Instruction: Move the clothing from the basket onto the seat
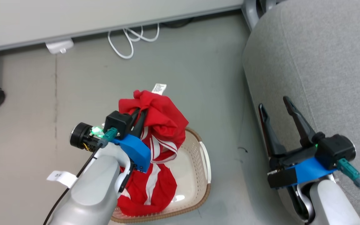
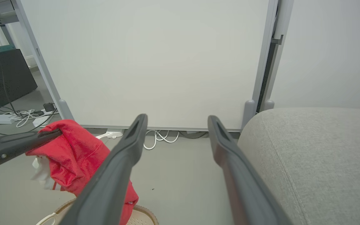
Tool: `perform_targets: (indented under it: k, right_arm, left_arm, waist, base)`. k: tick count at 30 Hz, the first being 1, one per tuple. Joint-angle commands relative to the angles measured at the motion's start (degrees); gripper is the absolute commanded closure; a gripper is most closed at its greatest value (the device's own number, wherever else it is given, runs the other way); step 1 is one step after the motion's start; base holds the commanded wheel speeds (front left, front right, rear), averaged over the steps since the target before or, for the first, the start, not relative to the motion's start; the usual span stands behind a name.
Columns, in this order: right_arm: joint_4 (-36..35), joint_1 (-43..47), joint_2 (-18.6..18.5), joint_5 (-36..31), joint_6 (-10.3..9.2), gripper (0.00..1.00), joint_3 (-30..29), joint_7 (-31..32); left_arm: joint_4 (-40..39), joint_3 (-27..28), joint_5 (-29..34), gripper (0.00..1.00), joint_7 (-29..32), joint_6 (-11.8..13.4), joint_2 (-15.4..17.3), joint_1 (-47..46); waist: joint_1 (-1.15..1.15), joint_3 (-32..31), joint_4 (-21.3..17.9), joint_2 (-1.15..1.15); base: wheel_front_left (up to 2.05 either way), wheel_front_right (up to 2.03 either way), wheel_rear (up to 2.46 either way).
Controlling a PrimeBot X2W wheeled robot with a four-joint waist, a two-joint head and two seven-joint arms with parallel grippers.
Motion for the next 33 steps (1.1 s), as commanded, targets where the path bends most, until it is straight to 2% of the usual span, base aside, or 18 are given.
perform_targets:
  k: [1, 14, 33]
  right_arm:
    - [0.28, 1.45, 0.25, -0.46, 0.03, 0.00, -0.27, -0.21]
    - [1.15, 6.33, 1.55, -1.47, 0.03, 0.00, -1.77, -0.22]
    - [1.06, 9.82, 2.35, -2.30, 0.03, 0.00, -2.39, -0.21]
  left_arm:
    - [-2.18, 1.63, 0.49, 1.00, -0.28, -0.05, 0.58, 0.99]
    - [-12.35, 8.50, 3.06, 1.00, -0.28, -1.28, -0.70, 3.39]
    - [-17.15, 5.82, 1.86, 1.00, 1.47, -2.05, -1.71, 4.85]
  waist:
    - [0.02, -3.05, 0.58, 0.00]
    - [0.02, -10.77, 1.46, 0.00]
    - [0.02, -15.26, 2.81, 0.00]
  base:
    - [0.00, 0.00, 0.00]
    - [0.00, 0.00, 0.00]
    - [0.00, 0.00, 0.00]
